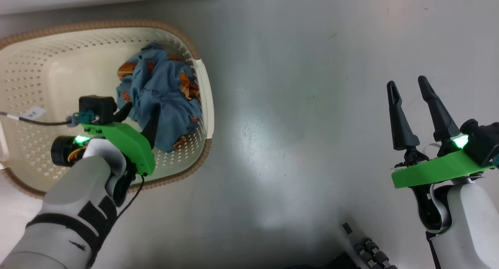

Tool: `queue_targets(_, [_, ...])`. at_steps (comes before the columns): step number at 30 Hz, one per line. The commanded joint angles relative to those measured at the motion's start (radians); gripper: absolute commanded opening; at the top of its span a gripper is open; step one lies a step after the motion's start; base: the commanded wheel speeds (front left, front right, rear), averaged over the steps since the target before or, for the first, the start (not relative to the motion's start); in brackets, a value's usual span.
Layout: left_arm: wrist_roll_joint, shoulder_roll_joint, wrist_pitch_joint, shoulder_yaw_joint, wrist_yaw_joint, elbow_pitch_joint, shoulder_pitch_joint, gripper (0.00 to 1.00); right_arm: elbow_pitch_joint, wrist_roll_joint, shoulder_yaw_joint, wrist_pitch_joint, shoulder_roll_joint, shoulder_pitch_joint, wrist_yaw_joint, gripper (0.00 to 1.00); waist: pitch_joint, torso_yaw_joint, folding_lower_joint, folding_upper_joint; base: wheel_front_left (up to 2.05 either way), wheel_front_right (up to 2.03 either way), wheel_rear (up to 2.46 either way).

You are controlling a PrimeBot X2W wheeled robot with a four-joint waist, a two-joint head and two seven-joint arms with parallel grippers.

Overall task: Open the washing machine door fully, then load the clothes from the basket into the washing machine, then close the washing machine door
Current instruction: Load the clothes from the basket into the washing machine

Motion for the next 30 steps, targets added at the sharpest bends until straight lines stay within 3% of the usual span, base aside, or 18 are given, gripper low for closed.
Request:
queue_targets(1, [-0.018, 0.036, -0.005, -0.001, -0.002, -0.003, -0.002, 1.00, -0.022, -0.014, 0.018, -0.012, -0.001, 0.028, 0.003, 1.00, 0.008, -0.005, 0.0000, -0.0001, 0.00, 0.00, 0.00])
queue_targets(4, [-0.053, 0.041, -0.005, -0.033, -0.002, -0.005, -0.015, 1.00, -0.023, -0.013, 0.016, -0.012, -0.004, 0.028, 0.003, 1.00, 0.012, -0.010, 0.0000, -0.0001, 0.00, 0.00, 0.00])
queue_targets(5, [-0.064, 0.044, -0.005, -0.043, -0.002, -0.007, -0.018, 0.92, -0.023, -0.012, 0.015, -0.012, -0.005, 0.028, 0.003, 1.00, 0.012, -0.012, 0.0000, -0.0001, 0.00, 0.00, 0.00])
queue_targets(6, [-0.077, 0.046, -0.005, -0.052, -0.002, -0.010, -0.021, 0.64, -0.024, -0.012, 0.014, -0.012, -0.005, 0.028, 0.003, 1.00, 0.012, -0.013, 0.0000, -0.0001, 0.00, 0.00, 0.00])
queue_targets(8, [-0.105, 0.049, -0.004, -0.070, -0.002, -0.017, -0.024, 0.17, -0.026, -0.013, 0.012, -0.012, -0.005, 0.030, 0.003, 1.00, 0.010, -0.015, 0.0000, -0.0001, 0.00, 0.00, 0.00])
queue_targets(9, [-0.117, 0.050, -0.002, -0.080, -0.002, -0.022, -0.025, 0.00, -0.026, -0.014, 0.011, -0.012, -0.006, 0.031, 0.003, 1.00, 0.008, -0.016, 0.0000, -0.0001, 0.00, 0.00, 0.00])
queue_targets(22, [-0.268, 0.048, -0.005, -0.141, -0.002, -0.065, 0.015, 0.00, -0.018, -0.016, -0.009, -0.012, -0.011, 0.064, 0.003, 1.00, -0.100, 0.020, 0.0000, -0.0001, 0.00, 0.00, 0.00])
queue_targets(30, [-0.208, 0.036, -0.006, 0.001, -0.002, -0.100, 0.111, 0.00, 0.011, -0.008, -0.013, -0.012, -0.032, 0.131, 0.003, 1.00, -0.255, 0.078, 0.0000, -0.0001, 0.00, 0.00, 0.00])
